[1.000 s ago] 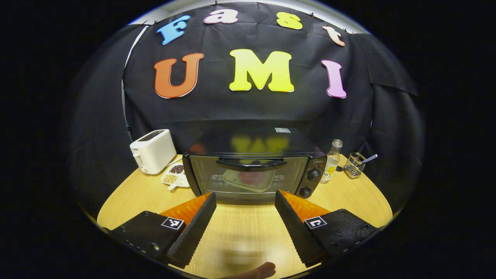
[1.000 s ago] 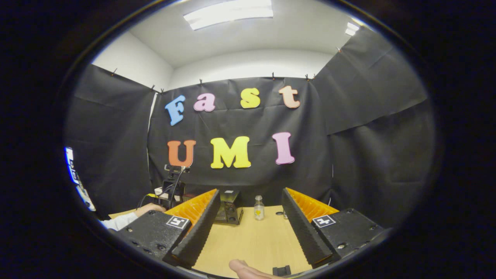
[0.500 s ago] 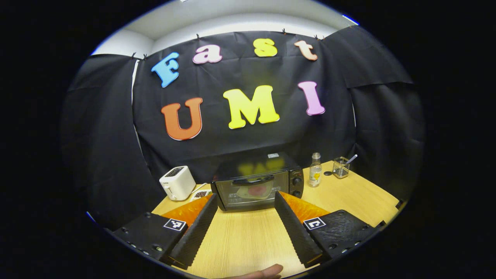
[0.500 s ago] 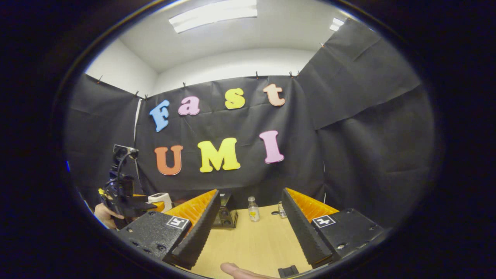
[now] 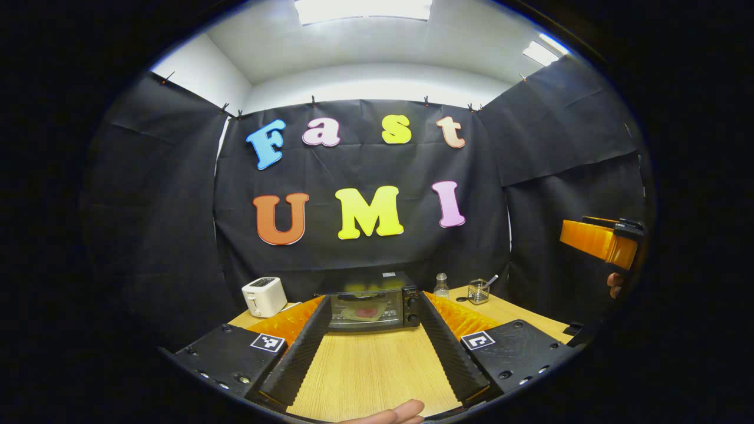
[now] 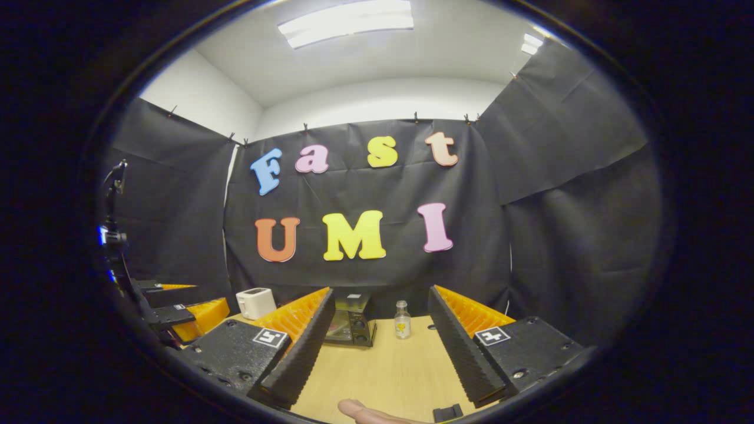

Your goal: Open the electric oven with the left hand, put the food in, and close the electric oven.

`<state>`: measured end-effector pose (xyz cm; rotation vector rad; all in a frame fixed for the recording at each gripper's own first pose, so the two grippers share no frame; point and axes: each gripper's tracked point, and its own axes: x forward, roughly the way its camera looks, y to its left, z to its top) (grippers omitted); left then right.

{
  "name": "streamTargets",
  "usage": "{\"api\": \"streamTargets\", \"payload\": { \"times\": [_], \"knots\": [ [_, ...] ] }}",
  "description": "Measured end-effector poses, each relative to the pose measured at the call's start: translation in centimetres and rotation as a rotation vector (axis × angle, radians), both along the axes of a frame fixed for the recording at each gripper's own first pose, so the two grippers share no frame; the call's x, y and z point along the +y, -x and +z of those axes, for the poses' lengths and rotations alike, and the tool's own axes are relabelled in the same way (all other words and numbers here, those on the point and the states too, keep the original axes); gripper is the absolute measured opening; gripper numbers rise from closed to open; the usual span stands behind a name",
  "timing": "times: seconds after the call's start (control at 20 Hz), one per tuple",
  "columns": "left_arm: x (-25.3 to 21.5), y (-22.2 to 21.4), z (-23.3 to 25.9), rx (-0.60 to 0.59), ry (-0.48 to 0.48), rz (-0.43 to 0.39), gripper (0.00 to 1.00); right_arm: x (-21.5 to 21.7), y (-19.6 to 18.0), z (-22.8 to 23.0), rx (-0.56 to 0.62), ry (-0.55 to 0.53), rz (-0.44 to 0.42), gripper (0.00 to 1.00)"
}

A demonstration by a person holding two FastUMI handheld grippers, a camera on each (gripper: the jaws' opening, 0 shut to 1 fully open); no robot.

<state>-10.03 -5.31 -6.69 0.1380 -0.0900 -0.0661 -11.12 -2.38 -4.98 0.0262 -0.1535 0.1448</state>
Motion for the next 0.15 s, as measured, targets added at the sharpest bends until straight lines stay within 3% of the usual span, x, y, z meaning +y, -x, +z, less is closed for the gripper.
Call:
{"api": "streamTargets", "payload": {
  "times": [0.05,0.1,0.15],
  "knots": [
    [0.66,0.57,-0.12,-0.008,0.012,0.026,0.94,0.19,0.12,-0.08,-0.001,0.001,0.003,0.96],
    [1.0,1.03,-0.3,-0.008,0.042,0.041,0.89,0.44,0.24,-0.18,-0.001,0.002,0.012,0.96],
    [0.6,1.35,-0.45,-0.009,0.071,0.033,0.94,0.8,0.3,-0.53,0.003,0.006,0.021,0.96]
  ]
}}
